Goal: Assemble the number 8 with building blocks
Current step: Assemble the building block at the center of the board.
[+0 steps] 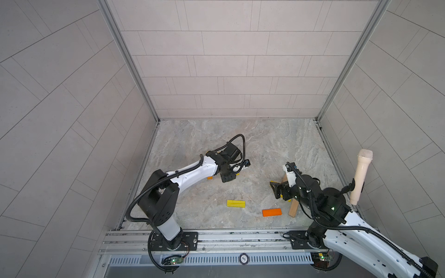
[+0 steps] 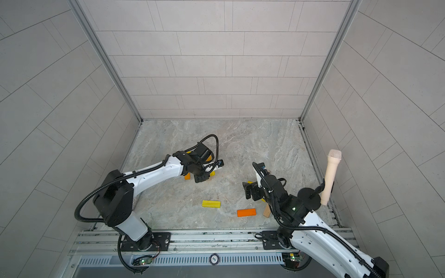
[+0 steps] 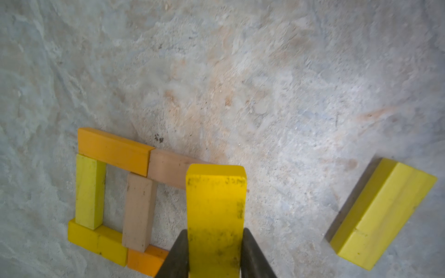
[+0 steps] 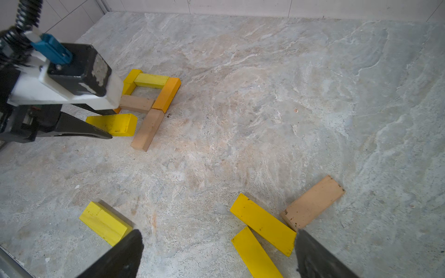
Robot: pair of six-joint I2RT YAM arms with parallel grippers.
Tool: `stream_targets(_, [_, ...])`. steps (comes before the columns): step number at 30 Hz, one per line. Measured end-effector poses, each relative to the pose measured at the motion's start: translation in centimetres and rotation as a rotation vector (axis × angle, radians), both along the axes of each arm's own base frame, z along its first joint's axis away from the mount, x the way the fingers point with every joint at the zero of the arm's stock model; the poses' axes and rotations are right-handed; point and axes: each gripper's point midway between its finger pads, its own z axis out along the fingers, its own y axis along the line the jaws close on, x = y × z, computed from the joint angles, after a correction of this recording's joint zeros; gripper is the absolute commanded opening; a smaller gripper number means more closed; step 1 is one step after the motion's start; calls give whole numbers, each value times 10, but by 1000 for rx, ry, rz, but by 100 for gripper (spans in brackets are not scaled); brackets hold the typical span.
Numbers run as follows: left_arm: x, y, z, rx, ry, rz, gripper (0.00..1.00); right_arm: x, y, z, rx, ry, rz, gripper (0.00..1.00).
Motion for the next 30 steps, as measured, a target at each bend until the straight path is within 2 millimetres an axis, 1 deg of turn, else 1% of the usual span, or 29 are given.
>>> stream_targets(6, [5,15,-2,35,-26,-7,31,0,0,1,-7,-5,6,100])
stream_targets(14, [8,25,-10,66,-35,-38,31,0,0,3,-3,-11,6,99])
stream_targets(19, [11,28,-20,102,-39,-67,31,-1,0,4,1,-16,6,100])
stream_targets(24, [11,36,-34,162,-33,-90,30,-1,-1,7,9,-26,6,100])
stream_targets(30, [14,41,-42,207,-37,-102,30,-3,-2,2,5,-21,6,99])
